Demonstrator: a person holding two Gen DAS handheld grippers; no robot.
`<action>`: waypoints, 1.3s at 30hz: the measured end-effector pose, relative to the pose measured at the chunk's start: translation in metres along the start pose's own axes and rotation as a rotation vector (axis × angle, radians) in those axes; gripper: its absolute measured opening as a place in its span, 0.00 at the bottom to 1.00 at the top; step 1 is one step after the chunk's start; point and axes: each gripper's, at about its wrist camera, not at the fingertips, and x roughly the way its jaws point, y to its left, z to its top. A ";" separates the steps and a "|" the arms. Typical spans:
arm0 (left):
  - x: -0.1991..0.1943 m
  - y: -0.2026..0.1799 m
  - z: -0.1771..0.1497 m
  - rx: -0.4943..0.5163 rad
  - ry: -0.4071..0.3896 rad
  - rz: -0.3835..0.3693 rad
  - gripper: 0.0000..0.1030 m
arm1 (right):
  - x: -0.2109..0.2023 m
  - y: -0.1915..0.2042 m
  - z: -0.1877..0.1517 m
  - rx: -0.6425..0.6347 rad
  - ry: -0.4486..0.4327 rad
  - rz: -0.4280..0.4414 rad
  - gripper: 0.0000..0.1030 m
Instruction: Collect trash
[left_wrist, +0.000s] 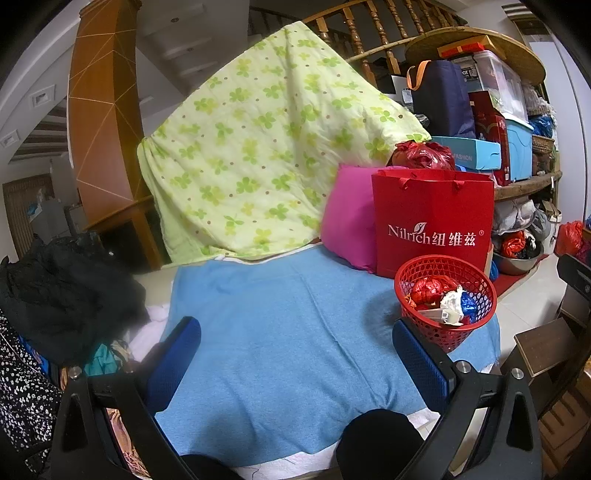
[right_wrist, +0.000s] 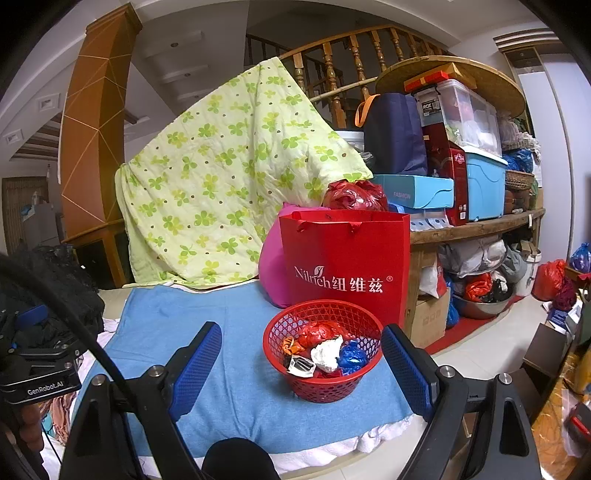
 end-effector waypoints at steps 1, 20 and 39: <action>0.000 -0.001 -0.001 0.001 0.001 -0.001 1.00 | 0.000 0.000 0.000 -0.001 0.000 -0.002 0.88; 0.003 -0.007 -0.003 0.008 0.000 -0.011 1.00 | 0.001 0.003 0.001 0.001 -0.005 -0.002 0.88; 0.007 -0.011 -0.002 0.020 0.008 -0.024 1.00 | 0.004 -0.005 0.001 0.015 0.005 -0.006 0.88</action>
